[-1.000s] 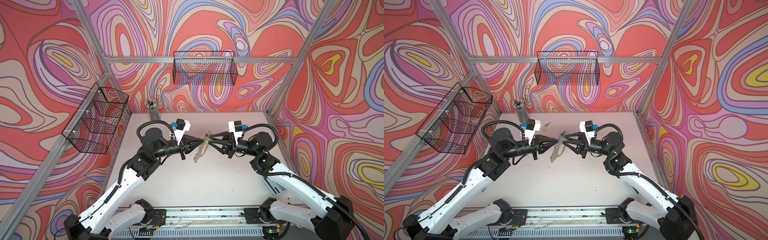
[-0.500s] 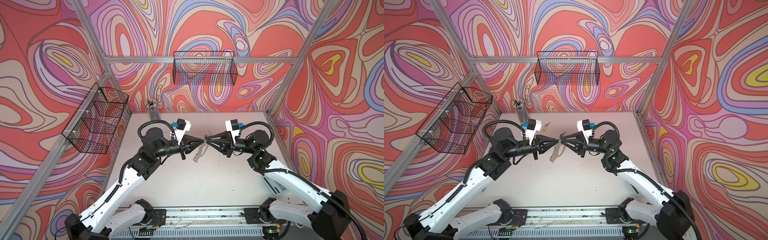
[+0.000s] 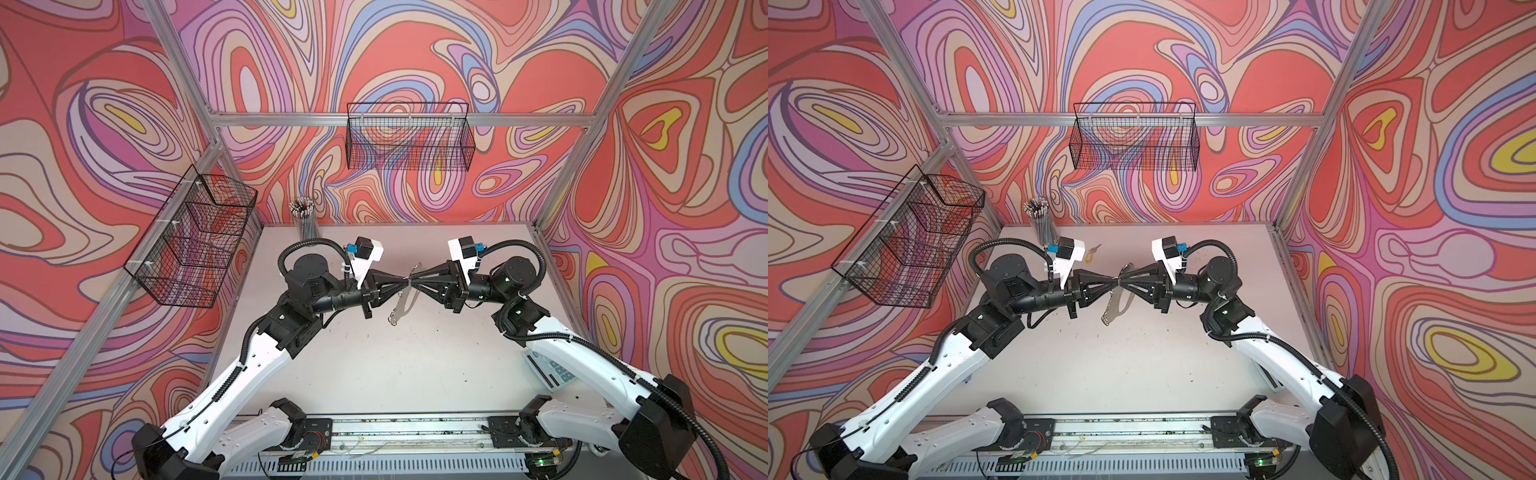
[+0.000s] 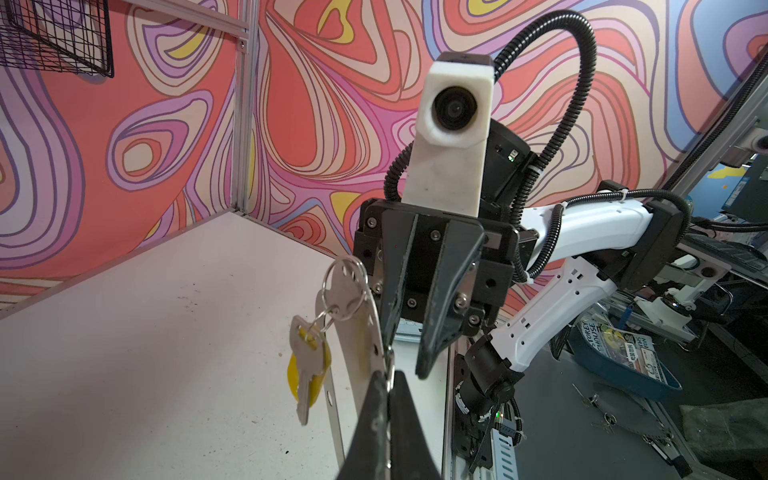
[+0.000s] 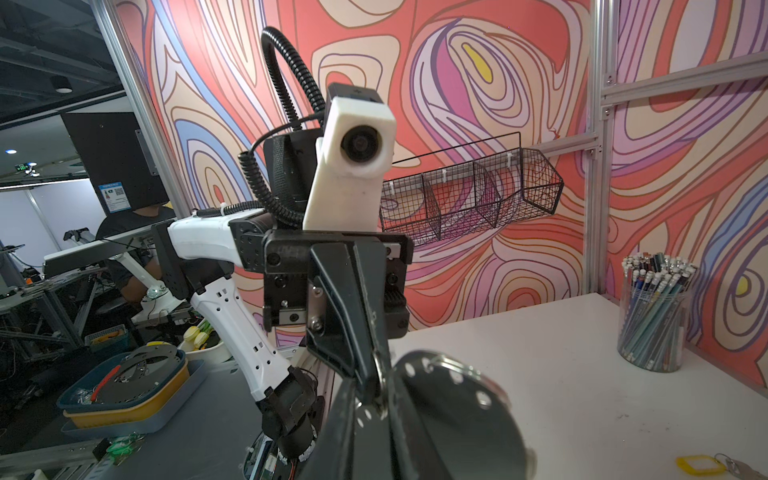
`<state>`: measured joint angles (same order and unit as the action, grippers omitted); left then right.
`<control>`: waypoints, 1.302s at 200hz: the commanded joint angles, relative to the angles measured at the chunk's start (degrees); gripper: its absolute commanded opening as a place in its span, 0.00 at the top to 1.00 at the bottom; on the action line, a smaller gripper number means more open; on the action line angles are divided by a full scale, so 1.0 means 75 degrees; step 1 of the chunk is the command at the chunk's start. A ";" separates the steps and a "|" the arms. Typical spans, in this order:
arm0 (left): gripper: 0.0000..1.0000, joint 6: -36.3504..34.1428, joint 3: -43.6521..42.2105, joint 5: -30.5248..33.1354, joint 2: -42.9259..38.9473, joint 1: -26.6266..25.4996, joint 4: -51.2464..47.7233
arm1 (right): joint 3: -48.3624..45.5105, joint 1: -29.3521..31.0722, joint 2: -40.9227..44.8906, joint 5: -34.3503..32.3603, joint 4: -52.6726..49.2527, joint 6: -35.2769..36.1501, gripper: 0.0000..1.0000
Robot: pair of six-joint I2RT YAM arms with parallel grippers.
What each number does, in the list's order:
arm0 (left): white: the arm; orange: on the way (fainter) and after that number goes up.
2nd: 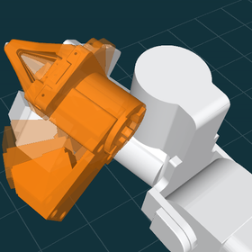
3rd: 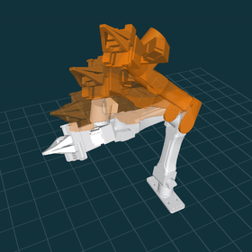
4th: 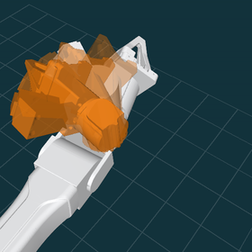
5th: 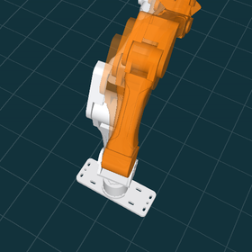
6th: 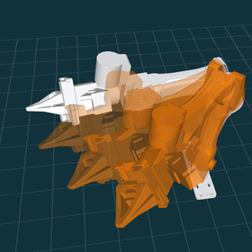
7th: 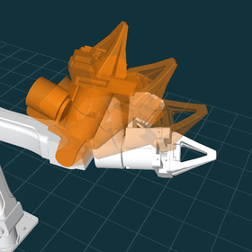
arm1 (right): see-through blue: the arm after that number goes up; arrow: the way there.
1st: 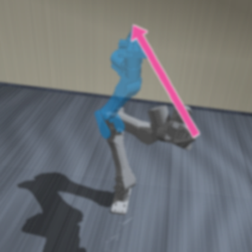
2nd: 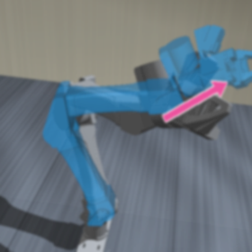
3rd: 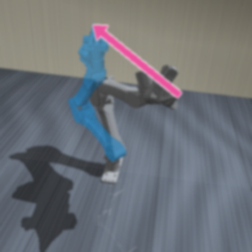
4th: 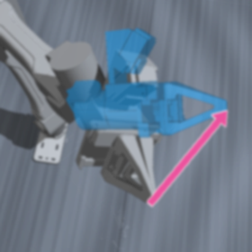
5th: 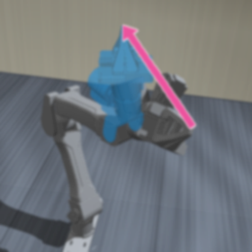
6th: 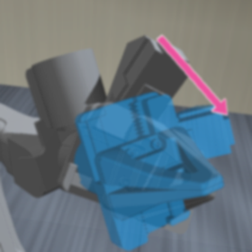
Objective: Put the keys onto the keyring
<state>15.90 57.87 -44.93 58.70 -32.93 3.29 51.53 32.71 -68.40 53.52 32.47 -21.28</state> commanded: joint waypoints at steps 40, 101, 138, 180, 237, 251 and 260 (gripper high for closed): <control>1.00 0.0001 0.0054 -0.0371 -0.0066 -0.0051 0.0323 | 0.0093 0.0045 0.0056 -0.0743 -0.0240 0.0203 0.77; 1.00 -0.0022 0.0031 -0.0247 -0.0127 -0.0045 0.0300 | 0.0068 0.0045 0.0073 -0.1033 -0.0343 0.0246 0.76; 1.00 -0.0011 0.0019 -0.0278 -0.0104 -0.0050 0.0369 | 0.0090 0.0045 0.0038 -0.1037 -0.0428 0.0240 0.75; 1.00 0.0025 -0.0016 -0.0426 -0.0085 -0.0049 0.0516 | 0.0259 0.0039 -0.0072 -0.0779 -0.0708 0.0365 0.79; 1.00 0.0164 0.0064 -0.0790 0.0204 -0.0051 0.0653 | 0.0372 0.0150 -0.0206 -0.0444 -0.0696 0.0378 0.81; 1.00 0.0188 0.0060 -0.0815 0.0247 -0.0051 0.0683 | 0.0406 0.0185 -0.0218 -0.0422 -0.0748 0.0421 0.82; 1.00 0.0212 0.0054 -0.0830 0.0260 -0.0051 0.0720 | 0.0429 0.0218 -0.0227 -0.0422 -0.0787 0.0453 0.85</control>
<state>16.75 57.69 -44.82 60.07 -32.18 5.61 53.41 33.10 -68.69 50.54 28.49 -18.92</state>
